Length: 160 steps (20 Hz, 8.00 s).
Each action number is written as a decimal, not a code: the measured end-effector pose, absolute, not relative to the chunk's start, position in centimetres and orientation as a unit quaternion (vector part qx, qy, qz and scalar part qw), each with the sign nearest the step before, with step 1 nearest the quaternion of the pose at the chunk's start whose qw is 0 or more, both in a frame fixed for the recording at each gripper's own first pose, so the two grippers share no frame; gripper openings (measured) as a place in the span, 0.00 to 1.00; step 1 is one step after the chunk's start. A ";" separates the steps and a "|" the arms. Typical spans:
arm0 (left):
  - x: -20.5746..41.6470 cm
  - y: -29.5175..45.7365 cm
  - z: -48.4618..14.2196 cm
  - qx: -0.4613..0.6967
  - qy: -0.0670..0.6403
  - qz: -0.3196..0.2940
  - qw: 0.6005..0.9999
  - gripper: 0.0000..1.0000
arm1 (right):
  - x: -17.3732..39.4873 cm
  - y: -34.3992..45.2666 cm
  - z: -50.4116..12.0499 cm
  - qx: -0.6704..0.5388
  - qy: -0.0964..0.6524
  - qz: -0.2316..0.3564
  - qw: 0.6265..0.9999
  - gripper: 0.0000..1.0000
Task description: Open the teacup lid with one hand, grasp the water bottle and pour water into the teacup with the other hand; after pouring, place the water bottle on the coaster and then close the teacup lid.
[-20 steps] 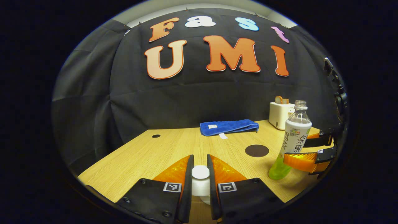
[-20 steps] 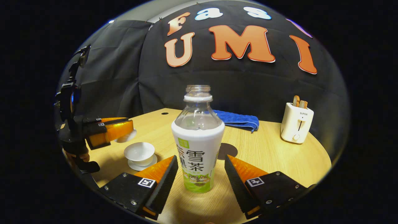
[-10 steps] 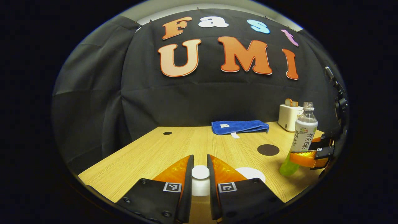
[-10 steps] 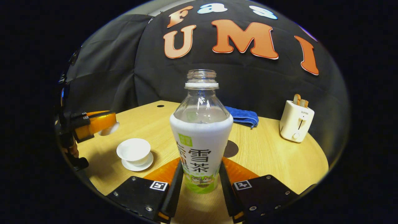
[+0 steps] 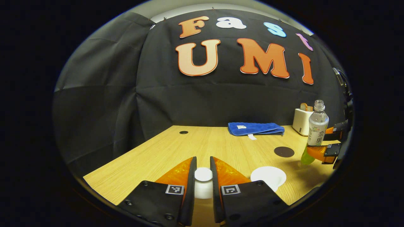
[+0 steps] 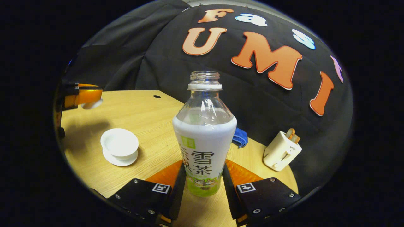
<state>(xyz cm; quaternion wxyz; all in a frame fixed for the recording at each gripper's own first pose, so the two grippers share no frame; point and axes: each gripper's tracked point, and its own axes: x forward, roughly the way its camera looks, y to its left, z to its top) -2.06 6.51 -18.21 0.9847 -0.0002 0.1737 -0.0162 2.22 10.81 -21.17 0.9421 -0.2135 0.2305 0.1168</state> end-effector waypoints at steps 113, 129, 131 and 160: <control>-4.9 9.4 -17.4 0.000 0.156 0.005 0.988 0.29 | 6.4 17.7 -20.6 -0.716 -0.054 0.199 0.667 0.61; -3.3 2.7 -14.3 -0.035 0.131 -0.056 0.989 0.29 | 13.6 11.1 -18.9 -0.246 0.141 0.179 0.942 0.62; -3.3 2.4 -14.3 -0.036 0.131 -0.056 0.989 0.29 | 14.4 10.2 -19.3 -0.210 0.156 0.170 0.950 0.62; -1.7 -7.3 -18.2 -0.071 0.170 -0.152 0.971 0.29 | 14.2 9.4 -26.1 -0.009 0.264 0.142 0.954 0.99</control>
